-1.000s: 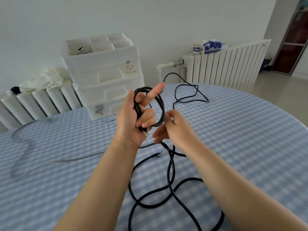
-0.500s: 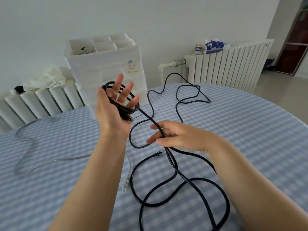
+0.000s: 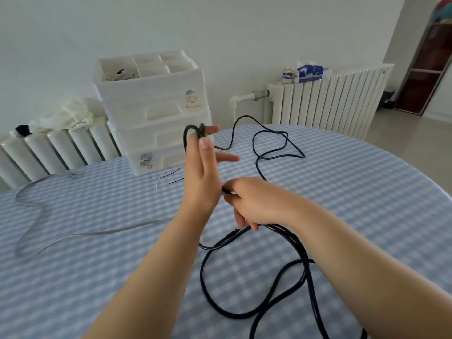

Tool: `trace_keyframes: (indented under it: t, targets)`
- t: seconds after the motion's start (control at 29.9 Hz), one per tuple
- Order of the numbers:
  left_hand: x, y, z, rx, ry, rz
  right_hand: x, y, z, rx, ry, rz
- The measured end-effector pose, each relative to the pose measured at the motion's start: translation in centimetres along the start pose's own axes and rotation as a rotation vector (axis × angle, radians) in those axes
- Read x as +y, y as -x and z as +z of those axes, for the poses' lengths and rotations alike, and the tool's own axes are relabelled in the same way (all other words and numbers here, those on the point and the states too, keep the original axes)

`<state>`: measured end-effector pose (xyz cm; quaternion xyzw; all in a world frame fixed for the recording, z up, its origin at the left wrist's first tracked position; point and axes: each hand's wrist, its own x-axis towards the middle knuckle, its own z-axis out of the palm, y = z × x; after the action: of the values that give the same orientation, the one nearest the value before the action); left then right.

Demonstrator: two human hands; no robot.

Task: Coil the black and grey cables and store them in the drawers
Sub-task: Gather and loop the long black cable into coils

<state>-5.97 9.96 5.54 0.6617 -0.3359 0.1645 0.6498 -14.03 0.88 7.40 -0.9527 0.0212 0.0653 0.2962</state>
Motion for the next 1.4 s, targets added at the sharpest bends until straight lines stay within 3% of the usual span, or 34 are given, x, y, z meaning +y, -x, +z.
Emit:
trace_keyframes:
  t: [0.1,0.23,0.5,0.7,0.84,0.94,1.04,1.17,1.3,1.4]
  targets:
    - [-0.8,0.4,0.0,-0.110,-0.179,0.140,-0.1,0.2,-0.3,-0.007,0.014,-0.010]
    - [-1.0,0.5,-0.2,-0.204,-0.480,0.186,0.3,0.2,-0.7,-0.004,-0.031,0.002]
    - [-1.0,-0.8,-0.8,-0.369,-0.711,-0.080,2.1,0.9,-3.0,-0.142,-0.179,-0.100]
    - [-0.8,-1.0,-2.1,-0.751,-0.224,-0.338,3.4,0.4,-2.0,0.226,-0.203,-0.196]
    - [-1.0,-0.8,-2.6,-0.987,-0.154,-0.446,4.6,0.6,-1.8,0.355,0.099,-0.144]
    - [-1.3,-0.8,-2.4,-0.930,-0.139,-0.430,5.2,0.7,-1.7,0.403,0.279,-0.150]
    - [-1.4,-0.9,-2.4,-0.794,-0.047,-0.445,5.7,1.0,-2.1,0.402,0.281,-0.102]
    - [-1.1,-1.3,-3.1,-0.625,0.284,-0.557,6.8,1.7,-3.0,0.293,0.219,-0.032]
    - [-1.0,-1.8,-4.1,-0.623,0.522,-0.624,7.5,2.3,-3.1,0.309,0.309,-0.002]
    - [-1.0,-1.7,-3.8,-0.714,0.713,-0.704,7.6,2.3,-3.1,0.514,0.273,0.023]
